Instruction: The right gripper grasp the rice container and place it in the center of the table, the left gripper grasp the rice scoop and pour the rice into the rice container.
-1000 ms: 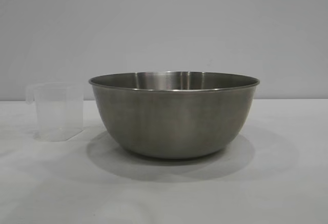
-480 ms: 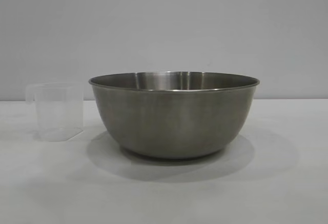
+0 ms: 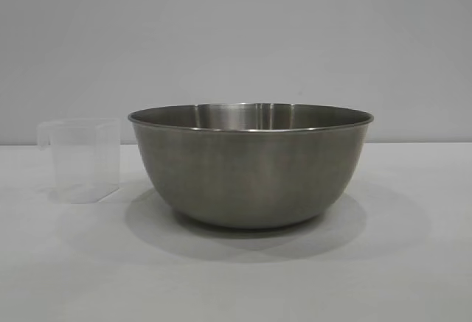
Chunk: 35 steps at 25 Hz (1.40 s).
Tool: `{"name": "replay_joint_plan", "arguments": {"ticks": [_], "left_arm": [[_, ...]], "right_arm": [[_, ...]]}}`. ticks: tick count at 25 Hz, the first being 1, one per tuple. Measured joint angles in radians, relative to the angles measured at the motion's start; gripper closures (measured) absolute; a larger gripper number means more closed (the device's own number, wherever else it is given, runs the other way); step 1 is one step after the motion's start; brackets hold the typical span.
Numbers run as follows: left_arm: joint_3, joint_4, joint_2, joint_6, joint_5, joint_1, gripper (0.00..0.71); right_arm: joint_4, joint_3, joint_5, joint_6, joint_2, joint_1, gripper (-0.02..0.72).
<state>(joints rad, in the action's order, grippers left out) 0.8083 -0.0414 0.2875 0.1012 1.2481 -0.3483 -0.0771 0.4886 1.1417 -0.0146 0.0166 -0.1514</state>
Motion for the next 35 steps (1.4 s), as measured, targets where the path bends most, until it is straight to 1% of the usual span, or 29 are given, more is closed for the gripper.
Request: {"name": "replay_joint_plan", "arguments": {"ticks": [2,5,8,10,14,35], "left_arm": [[-0.026,0.002,-0.041,0.000,0.011,0.000,0.288],[-0.105,0.002,-0.098,0.000,0.020,0.000,0.288],[-0.183,0.002,-0.156,0.000,-0.023,0.000,0.288],[-0.234,0.002,-0.183,0.000,-0.075,0.000,0.288],[-0.308,0.006,-0.191,0.000,-0.113,0.000,0.288],[-0.325,0.030,-0.191,-0.002,-0.127,0.000,0.288]], "right_arm": [[0.000,0.000,0.000,0.000,0.000,0.000,0.193],[0.000,0.000,0.000,0.000,0.000,0.000,0.193],[0.000,0.000,0.000,0.000,0.000,0.000,0.193],[0.000,0.000,0.000,0.000,0.000,0.000,0.193],[0.000,0.000,0.000,0.000,0.000,0.000,0.193],[0.000,0.000,0.000,0.000,0.000,0.000,0.193]]}}
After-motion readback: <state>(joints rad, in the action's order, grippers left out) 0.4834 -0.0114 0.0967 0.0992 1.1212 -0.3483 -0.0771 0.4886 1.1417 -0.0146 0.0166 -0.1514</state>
